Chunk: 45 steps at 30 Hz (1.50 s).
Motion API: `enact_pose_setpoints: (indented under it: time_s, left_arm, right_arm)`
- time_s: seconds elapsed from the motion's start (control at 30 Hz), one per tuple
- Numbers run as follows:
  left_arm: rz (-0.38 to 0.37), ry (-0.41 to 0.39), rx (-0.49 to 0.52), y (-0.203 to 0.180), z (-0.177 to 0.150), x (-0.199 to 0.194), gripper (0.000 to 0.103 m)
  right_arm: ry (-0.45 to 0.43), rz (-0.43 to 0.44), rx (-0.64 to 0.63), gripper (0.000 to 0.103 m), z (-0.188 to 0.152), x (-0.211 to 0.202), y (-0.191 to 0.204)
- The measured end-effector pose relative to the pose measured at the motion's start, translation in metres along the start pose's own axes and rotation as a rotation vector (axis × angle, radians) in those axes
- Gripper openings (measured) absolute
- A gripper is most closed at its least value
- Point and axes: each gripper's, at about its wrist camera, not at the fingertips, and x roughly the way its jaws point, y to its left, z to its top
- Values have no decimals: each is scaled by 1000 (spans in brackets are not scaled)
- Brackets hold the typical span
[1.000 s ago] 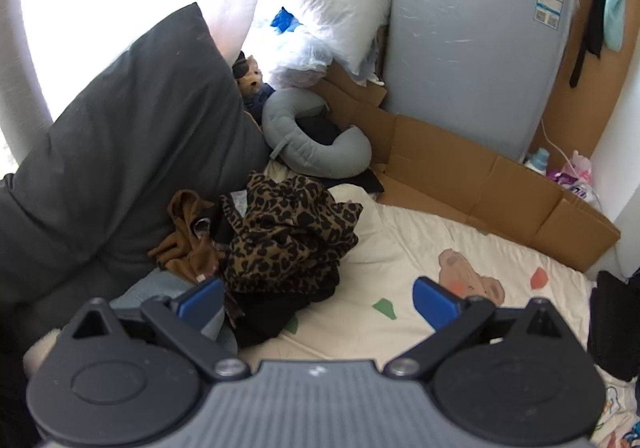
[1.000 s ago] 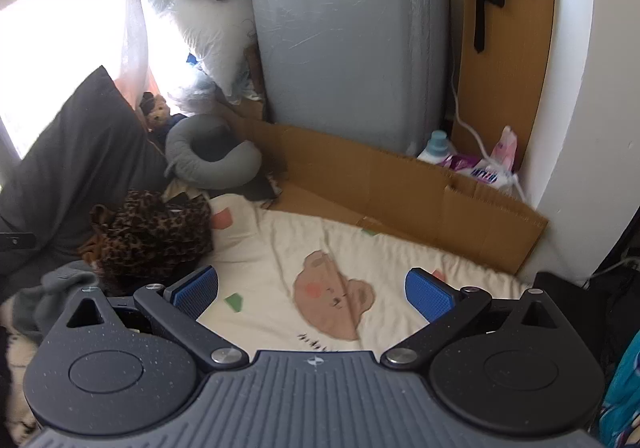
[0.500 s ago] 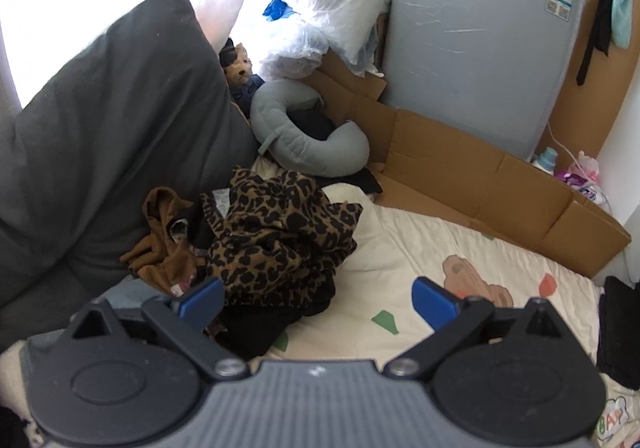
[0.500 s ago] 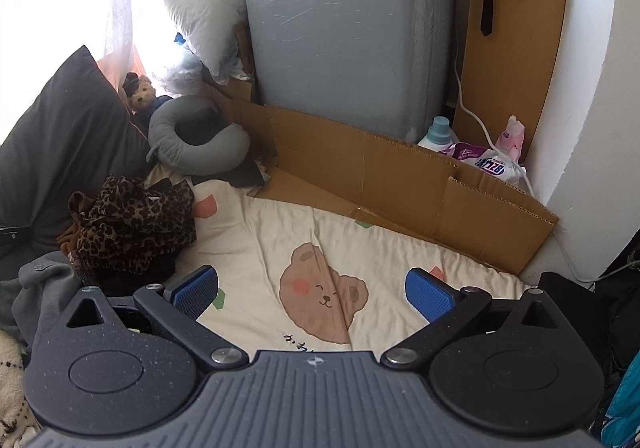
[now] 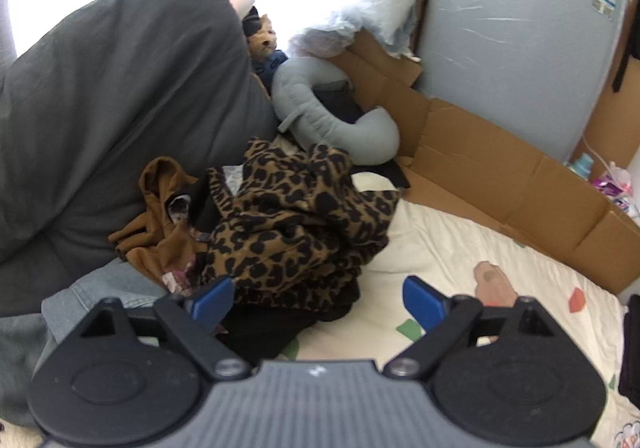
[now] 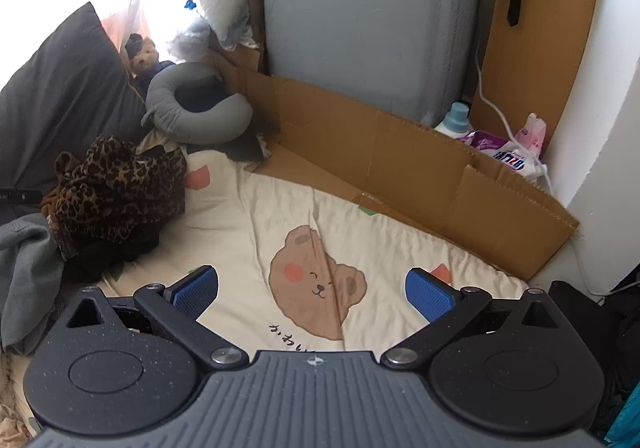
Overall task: Fold clothes
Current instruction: 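Move the left tool toward the leopard-print garment and close on it, then lift the leopard-print garment out of the pile with the left tool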
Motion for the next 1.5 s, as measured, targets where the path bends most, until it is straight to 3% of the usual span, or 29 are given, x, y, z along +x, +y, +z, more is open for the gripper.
enact_pose_setpoints:
  time_s: [0.33,0.47,0.7,0.77,0.83,0.93,1.0,1.5]
  left_arm:
    - [70,-60,5,12,-16,44,89]
    - [88,-49,21,14,-19,68,81]
    - [130,-65,40,16,-21,99,78]
    - [128,-68,46,18,-22,106,72]
    - [116,-55,25,21,-22,113,40]
    - [118,-51,-14,25,-23,116,15]
    - [113,-58,-28,24,-25,115,7]
    - [-107,-37,-60,-42,-70,98,3]
  right_arm:
    - [11,55,5,103,-36,56,-1]
    - [30,62,-2,103,-48,75,-2]
    - [13,70,-49,103,-66,90,2]
    - [14,72,-52,103,-71,94,2]
    - [14,69,-59,103,-76,98,1]
    - [18,59,-58,103,-83,104,-1]
    - [17,59,-52,103,-86,107,-2]
    - [29,71,-34,103,-108,118,-14]
